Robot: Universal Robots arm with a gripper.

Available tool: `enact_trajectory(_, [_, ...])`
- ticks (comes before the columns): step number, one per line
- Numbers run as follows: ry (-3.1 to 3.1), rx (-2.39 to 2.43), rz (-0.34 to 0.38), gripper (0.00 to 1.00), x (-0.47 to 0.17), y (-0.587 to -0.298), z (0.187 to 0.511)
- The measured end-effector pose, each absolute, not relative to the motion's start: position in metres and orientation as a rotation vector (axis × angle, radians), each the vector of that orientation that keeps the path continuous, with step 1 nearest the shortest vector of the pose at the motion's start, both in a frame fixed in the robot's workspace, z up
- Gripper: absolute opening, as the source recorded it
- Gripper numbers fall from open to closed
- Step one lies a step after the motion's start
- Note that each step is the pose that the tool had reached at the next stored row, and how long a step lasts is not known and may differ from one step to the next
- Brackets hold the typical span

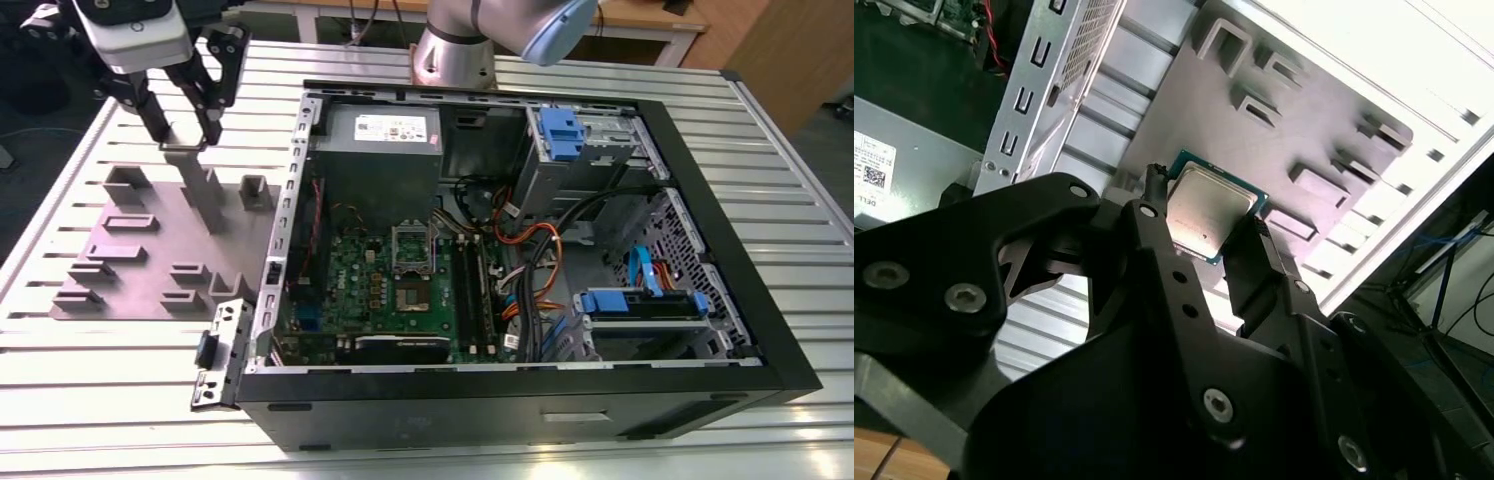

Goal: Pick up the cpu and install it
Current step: 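Pick up the cpu and move it towards the insertion slot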

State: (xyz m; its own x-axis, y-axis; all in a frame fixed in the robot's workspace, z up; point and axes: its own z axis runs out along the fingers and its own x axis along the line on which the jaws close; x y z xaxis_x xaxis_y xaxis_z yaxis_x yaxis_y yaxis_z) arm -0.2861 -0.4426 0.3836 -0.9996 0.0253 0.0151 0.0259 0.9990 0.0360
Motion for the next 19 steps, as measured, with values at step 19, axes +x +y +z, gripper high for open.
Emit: enact_trajectory(19, [-3.126, -0.040, -0.056, 0.47, -0.2812, -0.4426, 0.3836])
